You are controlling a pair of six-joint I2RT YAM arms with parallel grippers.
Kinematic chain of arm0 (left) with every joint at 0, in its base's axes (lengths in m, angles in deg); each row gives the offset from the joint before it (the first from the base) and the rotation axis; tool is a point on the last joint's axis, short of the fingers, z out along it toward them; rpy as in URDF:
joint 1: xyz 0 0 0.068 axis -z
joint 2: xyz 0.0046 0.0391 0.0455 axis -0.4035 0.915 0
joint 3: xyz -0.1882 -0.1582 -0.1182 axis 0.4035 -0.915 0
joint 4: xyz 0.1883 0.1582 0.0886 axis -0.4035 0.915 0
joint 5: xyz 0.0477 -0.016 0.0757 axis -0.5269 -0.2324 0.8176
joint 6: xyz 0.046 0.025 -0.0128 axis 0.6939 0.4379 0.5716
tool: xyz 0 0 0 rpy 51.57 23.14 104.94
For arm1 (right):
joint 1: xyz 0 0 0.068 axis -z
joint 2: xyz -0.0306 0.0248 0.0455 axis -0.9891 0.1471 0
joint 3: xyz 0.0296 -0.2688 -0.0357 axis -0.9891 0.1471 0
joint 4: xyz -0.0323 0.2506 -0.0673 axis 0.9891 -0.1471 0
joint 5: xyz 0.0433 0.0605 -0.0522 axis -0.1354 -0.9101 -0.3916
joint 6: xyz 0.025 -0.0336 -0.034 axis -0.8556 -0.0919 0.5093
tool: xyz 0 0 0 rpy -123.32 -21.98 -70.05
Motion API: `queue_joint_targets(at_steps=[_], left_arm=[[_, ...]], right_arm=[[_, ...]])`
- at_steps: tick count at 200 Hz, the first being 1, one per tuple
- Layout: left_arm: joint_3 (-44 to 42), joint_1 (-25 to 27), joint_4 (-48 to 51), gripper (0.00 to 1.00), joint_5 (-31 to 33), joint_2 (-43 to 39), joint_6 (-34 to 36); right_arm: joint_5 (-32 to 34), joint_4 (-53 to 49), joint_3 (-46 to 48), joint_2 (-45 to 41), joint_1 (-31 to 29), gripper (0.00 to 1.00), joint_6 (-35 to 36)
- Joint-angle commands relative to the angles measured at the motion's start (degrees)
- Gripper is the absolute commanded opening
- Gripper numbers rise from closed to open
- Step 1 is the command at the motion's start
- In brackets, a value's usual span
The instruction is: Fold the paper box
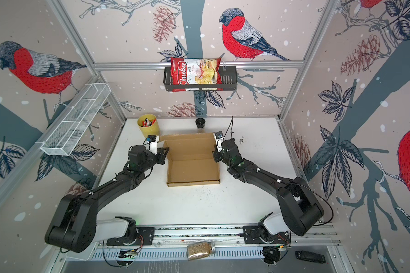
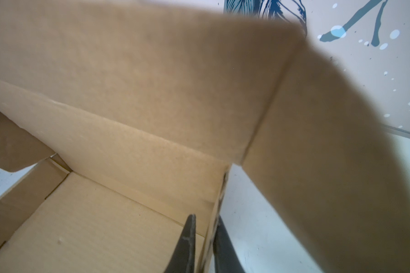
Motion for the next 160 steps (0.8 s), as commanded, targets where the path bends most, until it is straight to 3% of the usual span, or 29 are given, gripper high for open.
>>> queue_joint_targets(at_steps=[1, 160], left_arm=[[-0.6, 0.6, -3.1, 0.15, -1.4, -0.4, -0.5], [-5.8, 2.7, -10.1, 0.15, 1.8, -0.4, -2.0]], right_arm=[[-0.5, 2.3, 0.8, -0.4, -1.0, 0.16, -1.1], [4.4, 14.5, 11.6, -3.4, -3.1, 0.16, -3.3]])
